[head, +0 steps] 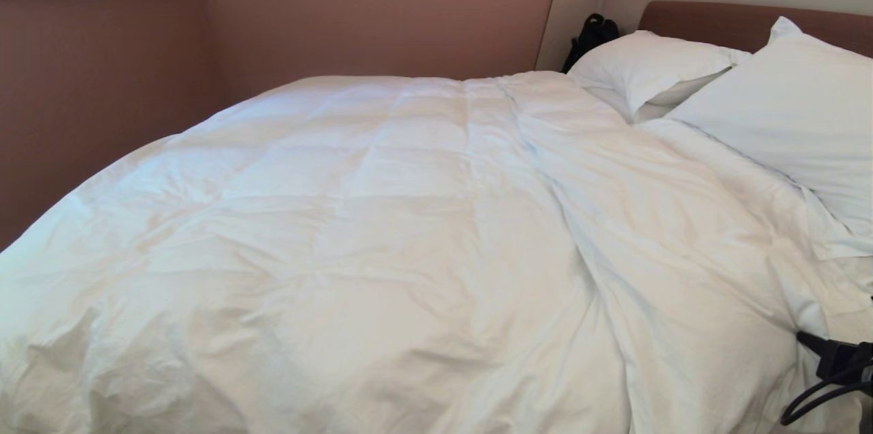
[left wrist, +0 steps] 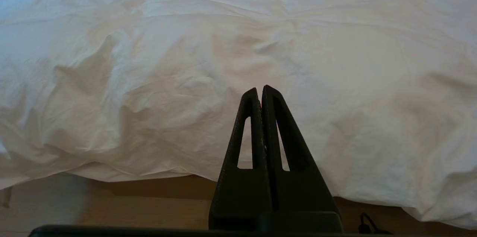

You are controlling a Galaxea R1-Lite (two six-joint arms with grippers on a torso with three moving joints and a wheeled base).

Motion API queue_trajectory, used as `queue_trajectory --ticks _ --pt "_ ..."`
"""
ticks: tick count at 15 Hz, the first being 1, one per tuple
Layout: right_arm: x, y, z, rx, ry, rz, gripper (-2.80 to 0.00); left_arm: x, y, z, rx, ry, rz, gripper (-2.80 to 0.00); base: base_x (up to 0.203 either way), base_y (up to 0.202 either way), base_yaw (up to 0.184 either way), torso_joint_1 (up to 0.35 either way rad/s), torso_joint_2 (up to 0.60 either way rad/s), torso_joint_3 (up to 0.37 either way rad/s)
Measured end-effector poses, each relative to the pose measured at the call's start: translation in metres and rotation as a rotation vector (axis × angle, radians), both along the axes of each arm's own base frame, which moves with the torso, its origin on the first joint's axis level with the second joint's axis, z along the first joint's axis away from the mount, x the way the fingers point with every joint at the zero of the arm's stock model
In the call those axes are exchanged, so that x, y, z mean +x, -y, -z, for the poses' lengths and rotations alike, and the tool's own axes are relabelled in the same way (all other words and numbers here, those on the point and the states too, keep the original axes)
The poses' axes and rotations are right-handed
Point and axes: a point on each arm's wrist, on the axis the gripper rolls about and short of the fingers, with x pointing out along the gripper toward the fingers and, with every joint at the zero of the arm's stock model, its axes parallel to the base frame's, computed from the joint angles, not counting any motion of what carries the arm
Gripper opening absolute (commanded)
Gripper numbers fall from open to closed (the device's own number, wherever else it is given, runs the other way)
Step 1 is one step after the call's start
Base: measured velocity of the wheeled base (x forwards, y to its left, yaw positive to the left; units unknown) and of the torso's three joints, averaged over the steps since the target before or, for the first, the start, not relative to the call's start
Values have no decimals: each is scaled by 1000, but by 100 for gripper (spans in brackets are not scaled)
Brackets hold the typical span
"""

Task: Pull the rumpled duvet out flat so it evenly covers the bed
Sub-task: Flatten the corners of the folded blanket

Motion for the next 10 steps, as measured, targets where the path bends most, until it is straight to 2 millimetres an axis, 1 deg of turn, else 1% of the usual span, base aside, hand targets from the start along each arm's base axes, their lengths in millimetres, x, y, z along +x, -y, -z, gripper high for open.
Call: queue_trajectory --ticks 10 --pt "4 4 2 -15 -12 36 -280 0 0 0 0 0 0 -280 0 0 0 0 0 0"
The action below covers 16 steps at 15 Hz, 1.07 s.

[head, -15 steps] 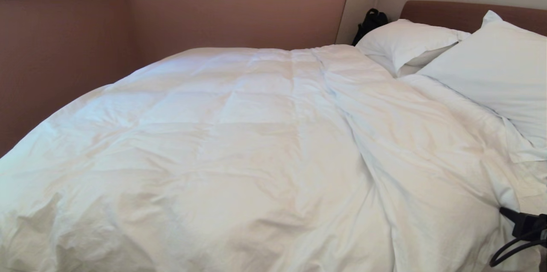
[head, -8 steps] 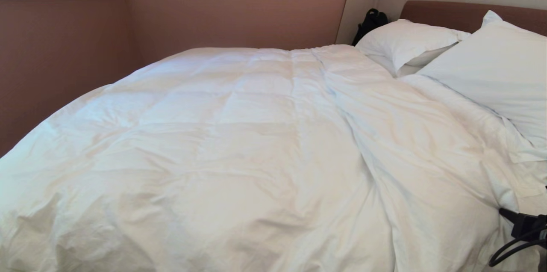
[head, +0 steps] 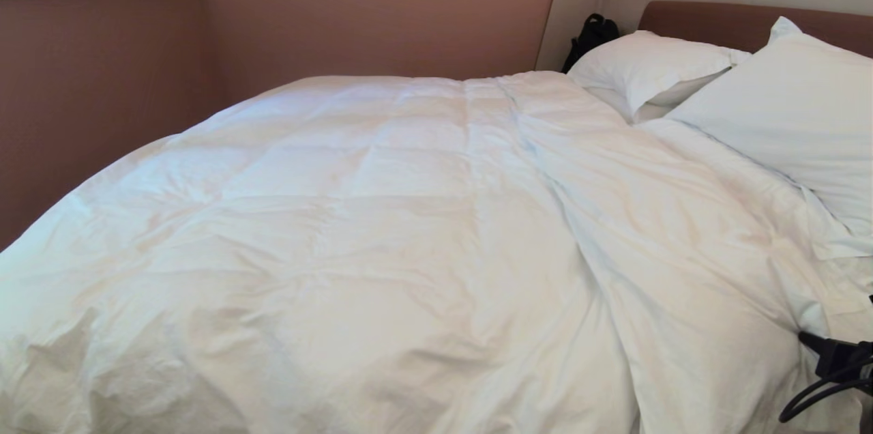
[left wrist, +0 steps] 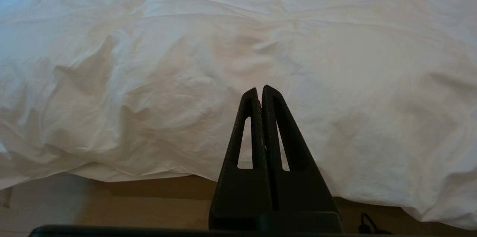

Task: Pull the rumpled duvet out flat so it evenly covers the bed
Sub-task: Flatten the corners of the folded blanket

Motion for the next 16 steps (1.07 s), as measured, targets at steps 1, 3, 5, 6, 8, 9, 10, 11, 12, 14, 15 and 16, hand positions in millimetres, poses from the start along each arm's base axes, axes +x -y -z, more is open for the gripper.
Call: queue_trajectory --ticks 1,3,5,6,8,9,10,11,12,14,15,16 --pt "1 1 0 -4 -3 8 -280 0 0 0 -1 0 0 -280 0 0 0 0 0 0" --pt "1 2 1 -7 -7 18 -280 0 0 0 -1 0 0 -280 0 0 0 0 0 0" --pt "3 3 2 -13 -10 29 -280 0 0 0 0 0 0 -280 0 0 0 0 0 0" --pt "3 4 2 -17 -13 39 -280 0 0 0 -1 0 0 -280 0 0 0 0 0 0" --pt "3 4 2 -19 -14 44 -280 0 0 0 0 0 0 -280 0 0 0 0 0 0" --pt "4 5 2 -20 -14 46 -280 0 0 0 0 0 0 -280 0 0 0 0 0 0" --pt "4 5 3 -21 -14 47 -280 0 0 0 0 0 0 -280 0 0 0 0 0 0" --pt "5 5 3 -20 -14 48 -280 0 0 0 -1 0 0 -280 0 0 0 0 0 0" --pt "5 6 3 -21 -15 48 -280 0 0 0 0 0 0 -280 0 0 0 0 0 0" --pt "5 6 3 -21 -15 49 -280 0 0 0 0 0 0 -280 0 0 0 0 0 0" --pt "4 5 3 -21 -16 49 -280 0 0 0 0 0 0 -280 0 0 0 0 0 0" --pt "4 5 3 -19 -18 49 -280 0 0 0 0 0 0 -280 0 0 0 0 0 0"
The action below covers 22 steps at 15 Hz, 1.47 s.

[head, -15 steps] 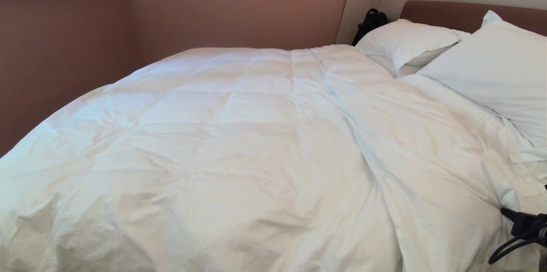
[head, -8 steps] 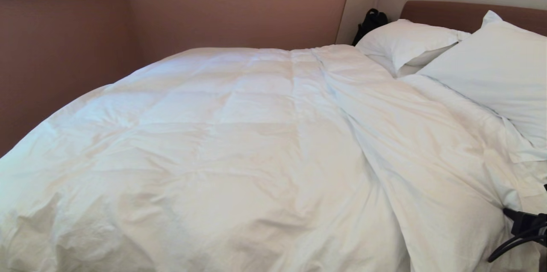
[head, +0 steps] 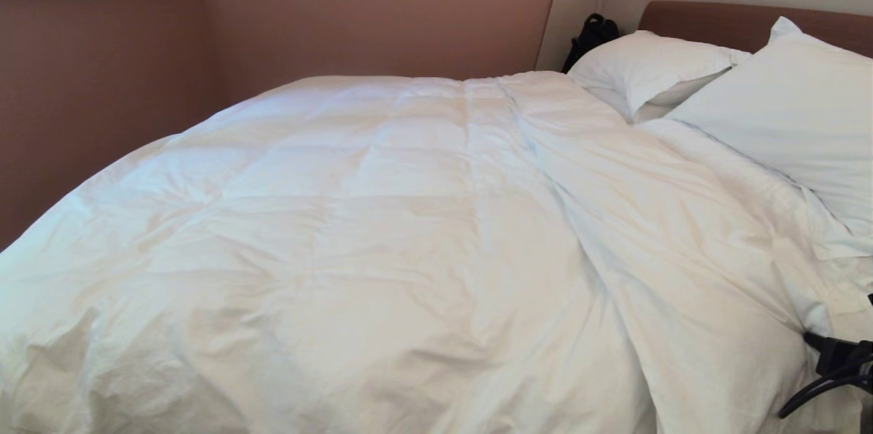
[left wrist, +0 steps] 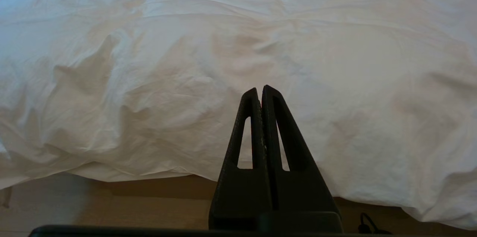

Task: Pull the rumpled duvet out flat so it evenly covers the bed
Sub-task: Flatten the corners of the folded blanket

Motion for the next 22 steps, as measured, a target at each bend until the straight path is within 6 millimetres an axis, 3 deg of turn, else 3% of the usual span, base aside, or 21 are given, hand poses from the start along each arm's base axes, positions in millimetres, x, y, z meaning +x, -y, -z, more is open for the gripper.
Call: queue_trajectory --ticks 6,7,14,22 --pt "-1 -1 1 3 -3 -2 -280 0 0 0 1 0 0 -280 0 0 0 0 0 0" --pt "-1 -1 1 4 -4 -2 0 0 0 0 1 0 1 -280 0 0 0 0 0 0" --pt "-11 -10 -8 3 6 -10 0 0 0 0 0 0 0 -280 0 0 0 0 0 0" --pt "-46 -48 -41 -16 85 -92 0 0 0 0 0 0 0 -280 0 0 0 0 0 0"
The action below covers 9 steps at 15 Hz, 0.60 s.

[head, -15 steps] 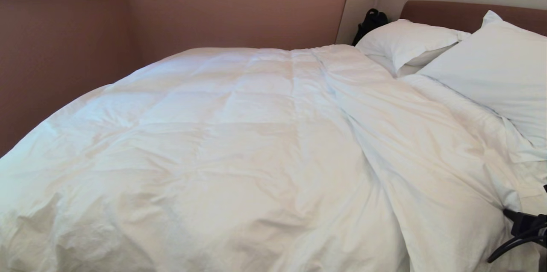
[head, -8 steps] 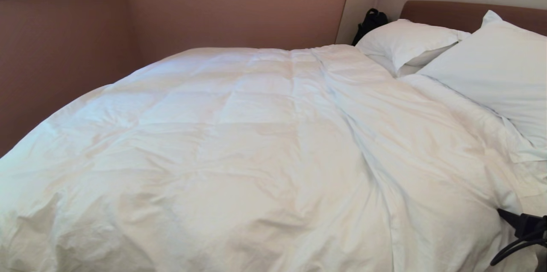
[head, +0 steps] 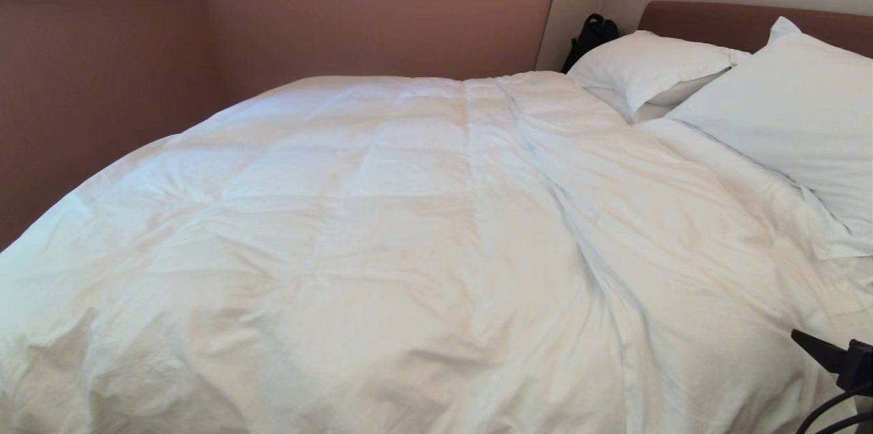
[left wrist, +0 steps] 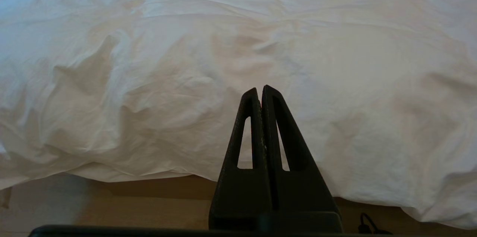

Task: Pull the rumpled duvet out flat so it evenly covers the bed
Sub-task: Flatten the corners of the folded blanket

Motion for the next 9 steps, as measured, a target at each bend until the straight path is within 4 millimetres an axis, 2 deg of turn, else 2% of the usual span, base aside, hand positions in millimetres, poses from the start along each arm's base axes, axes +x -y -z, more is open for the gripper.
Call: queue_trajectory --ticks 2,9 --pt "-5 -11 -5 11 22 -43 0 0 0 0 0 0 0 -280 0 0 0 0 0 0" --pt "-15 -26 -17 57 72 -130 0 0 0 0 0 0 0 -280 0 0 0 0 0 0"
